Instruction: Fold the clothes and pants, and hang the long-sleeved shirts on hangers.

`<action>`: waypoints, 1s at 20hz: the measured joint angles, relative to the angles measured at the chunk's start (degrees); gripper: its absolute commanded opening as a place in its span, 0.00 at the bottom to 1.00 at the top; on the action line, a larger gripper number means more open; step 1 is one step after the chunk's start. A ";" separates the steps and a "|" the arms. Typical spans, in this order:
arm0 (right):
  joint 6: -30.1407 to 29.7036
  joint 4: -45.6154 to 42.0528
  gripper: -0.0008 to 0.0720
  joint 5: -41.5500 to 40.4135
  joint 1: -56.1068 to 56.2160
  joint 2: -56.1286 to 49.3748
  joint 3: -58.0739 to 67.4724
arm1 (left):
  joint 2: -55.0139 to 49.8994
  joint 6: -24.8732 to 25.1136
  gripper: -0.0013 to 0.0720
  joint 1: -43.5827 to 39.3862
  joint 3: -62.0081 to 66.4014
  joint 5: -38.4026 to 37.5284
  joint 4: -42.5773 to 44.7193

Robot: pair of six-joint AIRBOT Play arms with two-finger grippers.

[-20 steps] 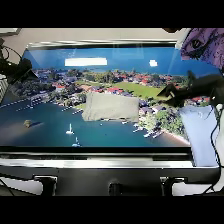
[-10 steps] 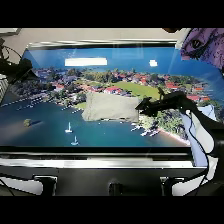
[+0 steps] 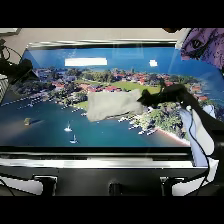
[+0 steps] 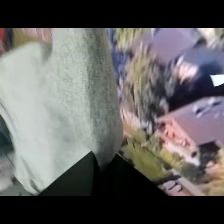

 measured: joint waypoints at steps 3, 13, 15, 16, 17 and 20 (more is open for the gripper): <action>3.43 -0.96 0.05 -2.38 -5.20 0.52 6.32 | 0.00 0.00 0.04 -0.09 0.00 -0.09 -0.02; 17.64 -11.23 0.05 2.12 -22.45 8.15 15.17 | 0.00 0.02 0.04 -0.09 0.00 -0.15 0.02; 20.41 -13.86 0.05 2.25 -25.14 9.68 15.37 | 0.00 0.02 0.04 -0.09 0.00 -0.15 0.09; 21.84 -15.41 0.05 2.05 -26.21 10.47 15.43 | 0.00 0.02 0.04 -0.09 0.00 -0.15 0.11; 23.80 -17.57 0.05 1.51 -27.21 11.43 15.45 | 0.00 0.02 0.04 -0.09 0.00 -0.15 0.13; 30.38 -26.25 0.05 -0.85 -28.68 14.60 15.50 | 0.00 0.02 0.04 -0.22 0.00 -0.15 0.15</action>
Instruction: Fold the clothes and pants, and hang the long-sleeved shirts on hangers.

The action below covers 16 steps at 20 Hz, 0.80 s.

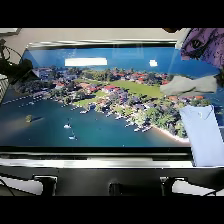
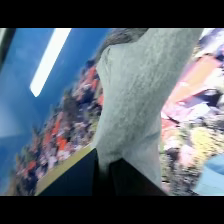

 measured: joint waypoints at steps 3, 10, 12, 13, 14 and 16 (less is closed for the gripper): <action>7.06 -9.33 0.05 -2.60 -0.52 3.32 0.02 | 0.00 0.00 0.04 -0.09 0.00 -0.28 0.02; 16.24 -22.60 0.05 -11.72 -0.79 8.70 0.02 | 0.00 0.00 0.04 -0.13 -0.02 -1.05 0.07; 17.07 -24.98 0.05 -15.23 -0.79 9.40 0.04 | 0.00 0.00 0.04 -0.13 -0.02 -1.20 0.07; 17.46 -26.43 0.05 -17.18 -0.79 9.57 0.04 | 0.00 0.00 0.04 -0.13 -0.02 -1.29 0.07; 17.66 -28.35 0.05 -19.54 -0.79 9.75 0.04 | 0.00 0.00 0.04 -0.13 -0.02 -1.33 0.07; 17.86 -32.33 0.05 -24.04 -0.79 9.94 -0.13 | 0.00 0.00 0.04 -0.13 -0.02 -1.40 0.07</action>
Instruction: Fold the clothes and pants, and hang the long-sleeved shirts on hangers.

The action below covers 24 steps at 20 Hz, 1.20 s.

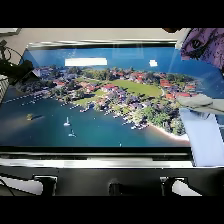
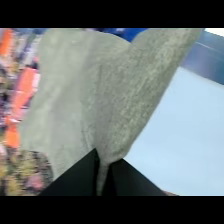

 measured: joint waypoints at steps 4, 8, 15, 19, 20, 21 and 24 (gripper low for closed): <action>-1.33 -6.45 0.05 -6.40 0.00 1.49 -4.31 | 0.00 -0.02 0.04 0.00 0.00 -0.11 0.00; -1.18 -11.17 0.05 -6.97 0.00 6.12 -14.91 | 0.00 -0.02 0.04 0.00 0.00 -0.11 0.00; 3.54 -16.24 0.05 -4.39 0.00 12.50 -31.89 | 0.00 -0.02 0.04 0.00 0.00 -0.11 0.02; 4.33 -17.97 0.05 -3.19 0.00 13.25 -38.14 | 0.00 -0.02 0.04 0.00 0.00 -0.11 0.02; 4.39 -18.14 0.05 -2.95 0.00 13.31 -39.34 | 0.00 -0.02 0.04 0.00 0.00 -0.11 0.02; 4.72 -18.40 0.05 -2.75 0.00 13.38 -40.52 | 0.00 -0.02 0.04 0.00 0.00 -0.11 0.02; 4.98 -19.23 0.05 -1.90 0.00 13.44 -42.91 | 0.00 -0.02 0.04 0.00 0.00 -0.09 0.02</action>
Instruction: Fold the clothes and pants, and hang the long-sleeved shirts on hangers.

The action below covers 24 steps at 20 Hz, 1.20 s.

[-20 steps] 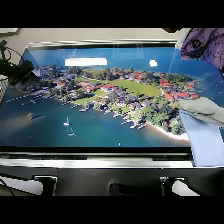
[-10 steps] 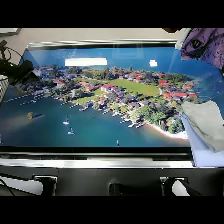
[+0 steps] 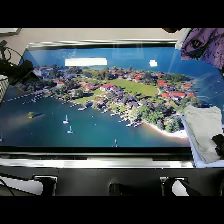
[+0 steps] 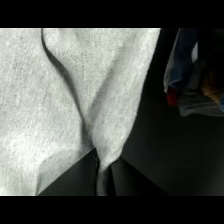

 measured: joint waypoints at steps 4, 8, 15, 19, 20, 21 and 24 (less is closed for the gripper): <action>0.20 -2.08 0.05 0.81 0.00 0.02 -1.18 | 0.00 0.00 0.04 0.00 0.00 -0.02 0.00; 0.11 -3.39 0.72 0.87 -0.02 0.04 -1.46 | 0.00 0.02 0.04 0.00 0.00 -0.02 0.00; -12.87 13.66 0.06 13.49 2.97 0.07 5.31 | 1.29 2.21 0.04 -0.15 0.00 0.00 1.16; -23.54 24.06 0.05 25.57 17.92 -0.09 8.94 | 5.46 6.29 0.04 -1.77 -3.32 0.66 8.11; -25.62 25.24 0.05 27.96 23.08 -0.42 9.33 | 7.58 7.52 0.04 -2.36 -6.38 1.46 9.77; -27.15 26.18 0.05 29.70 27.85 -0.85 9.57 | 9.99 8.63 0.04 -2.86 -10.12 2.86 10.99; -29.97 27.34 0.05 32.65 41.59 -2.64 10.03 | 19.37 11.65 0.04 -4.02 -24.04 8.61 13.25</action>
